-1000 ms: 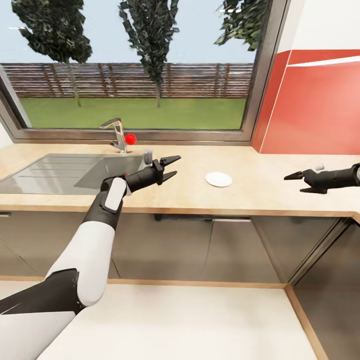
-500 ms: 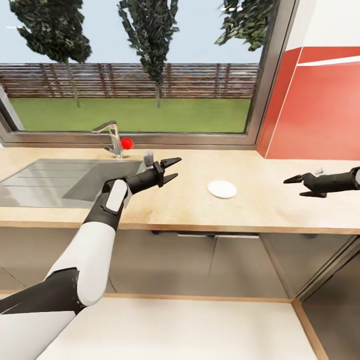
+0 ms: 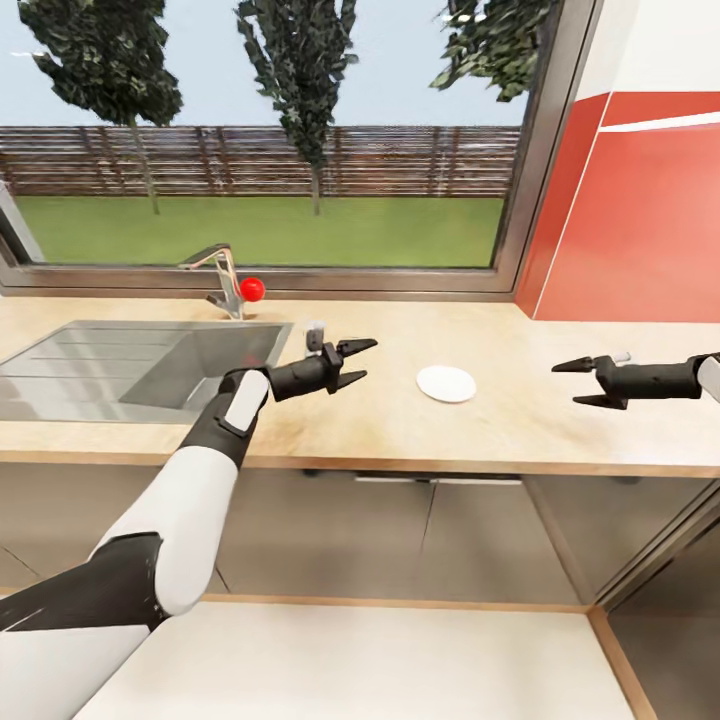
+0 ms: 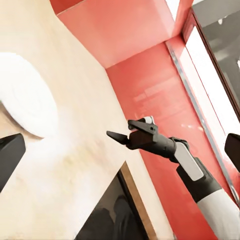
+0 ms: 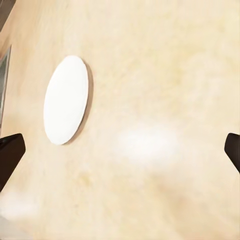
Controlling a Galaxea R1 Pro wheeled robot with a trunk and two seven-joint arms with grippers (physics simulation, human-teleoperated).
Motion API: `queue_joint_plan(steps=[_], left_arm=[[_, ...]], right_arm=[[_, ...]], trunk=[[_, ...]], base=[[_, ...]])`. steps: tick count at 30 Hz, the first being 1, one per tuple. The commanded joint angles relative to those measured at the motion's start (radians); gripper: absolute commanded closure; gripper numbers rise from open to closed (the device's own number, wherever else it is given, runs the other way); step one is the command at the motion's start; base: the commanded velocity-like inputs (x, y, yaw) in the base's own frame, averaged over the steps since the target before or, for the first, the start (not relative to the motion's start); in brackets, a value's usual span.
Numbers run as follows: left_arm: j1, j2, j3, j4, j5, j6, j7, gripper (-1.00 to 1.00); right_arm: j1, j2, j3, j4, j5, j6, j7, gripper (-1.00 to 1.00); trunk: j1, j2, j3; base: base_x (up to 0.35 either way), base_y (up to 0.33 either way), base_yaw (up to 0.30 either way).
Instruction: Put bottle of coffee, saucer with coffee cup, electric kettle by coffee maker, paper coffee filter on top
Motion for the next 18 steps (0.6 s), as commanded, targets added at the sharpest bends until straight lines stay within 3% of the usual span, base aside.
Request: queue_joint_plan(steps=[1,3,7,10,13,18], left_arm=[[-0.001,-0.001,-0.005,-0.001,-0.006,0.009,-0.002,-1.00],[-0.001,-0.001,-0.036,0.009,-0.006,0.021,0.009,-1.00],[-0.003,-0.001,-0.048,0.019,-0.006,0.026,0.014,-1.00],[-0.043,-0.001,-0.053,0.079,-0.006,0.029,0.026,-1.00],[-0.152,-0.001,-0.054,0.242,-0.004,0.030,0.045,-1.00],[-0.206,-0.001,-0.052,0.308,-0.003,0.028,0.043,-1.00]], right_arm=[[-0.001,-0.001,-0.001,0.000,-0.006,0.009,-0.002,-1.00],[-0.001,-0.003,-0.001,-0.001,-0.005,0.009,0.001,-1.00],[-0.001,-0.005,0.000,-0.002,-0.005,0.009,0.004,-1.00],[-0.001,-0.006,0.000,-0.004,-0.004,0.009,0.005,-1.00],[-0.001,-0.006,0.001,-0.005,-0.003,0.008,0.006,-1.00],[0.017,-0.005,0.002,-0.002,-0.004,0.007,0.008,-1.00]], trunk=[[0.000,0.000,-0.001],[0.000,0.000,-0.001],[0.000,0.000,-0.001],[0.000,0.000,-0.001],[0.000,0.000,-0.001],[0.000,0.000,-0.001]], base=[[0.015,0.000,0.000],[0.009,0.000,0.000],[0.004,0.000,0.000],[0.001,0.000,0.000],[0.000,0.000,0.000],[0.000,0.000,0.000]])
